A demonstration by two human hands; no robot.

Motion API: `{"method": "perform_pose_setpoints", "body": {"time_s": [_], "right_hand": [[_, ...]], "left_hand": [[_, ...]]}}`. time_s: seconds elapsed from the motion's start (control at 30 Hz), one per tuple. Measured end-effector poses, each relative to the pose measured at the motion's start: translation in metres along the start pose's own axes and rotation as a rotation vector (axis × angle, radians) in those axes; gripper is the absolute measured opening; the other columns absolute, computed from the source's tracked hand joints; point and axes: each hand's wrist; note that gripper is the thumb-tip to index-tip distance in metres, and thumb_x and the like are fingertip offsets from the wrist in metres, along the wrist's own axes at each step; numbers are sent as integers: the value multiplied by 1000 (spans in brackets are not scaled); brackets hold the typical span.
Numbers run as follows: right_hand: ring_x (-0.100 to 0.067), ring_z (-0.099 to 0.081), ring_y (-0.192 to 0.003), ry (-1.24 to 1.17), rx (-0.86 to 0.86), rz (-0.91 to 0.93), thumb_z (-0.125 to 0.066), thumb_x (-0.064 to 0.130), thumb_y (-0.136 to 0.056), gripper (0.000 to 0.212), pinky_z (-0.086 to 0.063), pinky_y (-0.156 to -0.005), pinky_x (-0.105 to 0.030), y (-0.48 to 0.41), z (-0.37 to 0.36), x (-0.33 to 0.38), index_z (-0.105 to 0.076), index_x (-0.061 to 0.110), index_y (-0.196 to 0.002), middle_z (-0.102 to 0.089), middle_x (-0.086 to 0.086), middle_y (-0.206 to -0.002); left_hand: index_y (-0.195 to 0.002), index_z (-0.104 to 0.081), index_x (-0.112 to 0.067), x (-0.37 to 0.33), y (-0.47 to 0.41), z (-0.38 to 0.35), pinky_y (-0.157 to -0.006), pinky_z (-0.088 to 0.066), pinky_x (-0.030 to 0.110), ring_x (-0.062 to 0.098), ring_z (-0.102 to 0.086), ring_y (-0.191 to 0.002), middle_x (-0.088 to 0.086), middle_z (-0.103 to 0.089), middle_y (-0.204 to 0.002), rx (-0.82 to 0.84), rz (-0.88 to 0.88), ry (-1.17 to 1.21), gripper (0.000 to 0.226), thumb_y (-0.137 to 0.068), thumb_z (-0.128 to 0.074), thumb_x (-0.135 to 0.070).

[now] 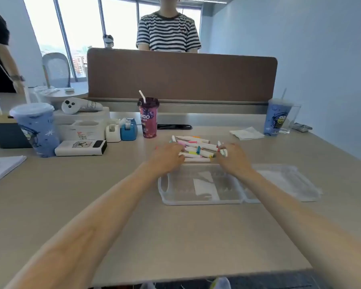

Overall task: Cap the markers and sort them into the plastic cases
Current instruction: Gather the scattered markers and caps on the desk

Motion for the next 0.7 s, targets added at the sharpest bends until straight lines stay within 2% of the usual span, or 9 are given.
{"method": "perform_pose_setpoints", "body": {"time_s": [0.07, 0.13, 0.2, 0.27, 0.37, 0.43, 0.5, 0.6, 0.7], "right_hand": [[-26, -56, -78, -21, -51, -106, -51, 34, -89, 27, -40, -62, -31, -26, -3, -11, -62, 10, -83, -58, -7, -85], [-23, -54, -72, 54, -23, -195, -52, 41, -89, 32, -38, -56, -31, -49, -6, -18, -57, 10, -82, -58, -7, -85], [-20, -55, -66, 159, 55, -220, -56, 43, -87, 33, -39, -53, -29, -68, -7, -24, -60, 9, -84, -63, -8, -86], [-19, -59, -60, 231, 173, -247, -59, 38, -85, 30, -47, -56, -29, -77, -5, -25, -61, 9, -76, -68, -8, -77], [-24, -58, -59, 307, 275, -253, -49, 32, -94, 36, -53, -67, -31, -87, -5, -25, -54, 10, -67, -63, -8, -67], [-23, -59, -56, 362, 340, -253, -45, 24, -95, 31, -52, -64, -30, -90, -5, -19, -54, 8, -70, -58, -7, -62], [-22, -59, -57, 419, 428, -280, -45, 21, -95, 27, -51, -62, -30, -92, -3, -11, -55, 7, -76, -58, -7, -66], [-22, -57, -67, 534, 501, -290, -43, 21, -96, 27, -47, -64, -31, -96, -8, -4, -61, 4, -107, -53, -7, -70], [-21, -52, -72, 568, 479, -282, -46, 20, -96, 27, -43, -68, -29, -99, -13, -6, -63, 7, -112, -49, -4, -72]], "left_hand": [[-127, -57, -21, 3, -21, -3, -96, -45, 42, 25, -53, -113, 6, -57, -128, 67, -3, -28, 35, -95, -47, -34], [-127, -57, -21, 3, -35, -6, -94, -45, 37, 24, -53, -113, 3, -56, -129, 129, -24, -24, 36, -96, -49, -36], [-125, -59, -22, 1, -42, -9, -87, -43, 32, 19, -53, -112, -1, -56, -128, 154, -80, -1, 37, -95, -51, -41], [-123, -59, -22, 1, -47, -13, -82, -44, 31, 17, -54, -106, -2, -58, -125, 180, -128, -6, 38, -92, -56, -44], [-120, -59, -25, 3, -54, -19, -77, -40, 28, 13, -51, -103, -4, -57, -121, 199, -182, -60, 34, -91, -57, -43], [-117, -61, -23, 2, -59, -18, -84, -42, 29, 14, -48, -106, -2, -57, -118, 198, -222, -96, 30, -92, -55, -38], [-112, -61, -19, -2, -63, -14, -88, -44, 31, 16, -50, -103, 0, -58, -115, 216, -265, -159, 26, -91, -54, -34], [-107, -56, -16, -8, -69, -12, -85, -47, 34, 18, -52, -96, 2, -56, -109, 273, -295, -243, 25, -89, -55, -33], [-100, -49, -20, -10, -75, -11, -75, -41, 30, 17, -50, -91, 0, -54, -106, 316, -321, -263, 19, -89, -56, -34]]}}
Point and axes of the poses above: each hand's wrist, its own y-axis away from the middle knuckle, its own z-axis out of the back of the hand, x = y × z
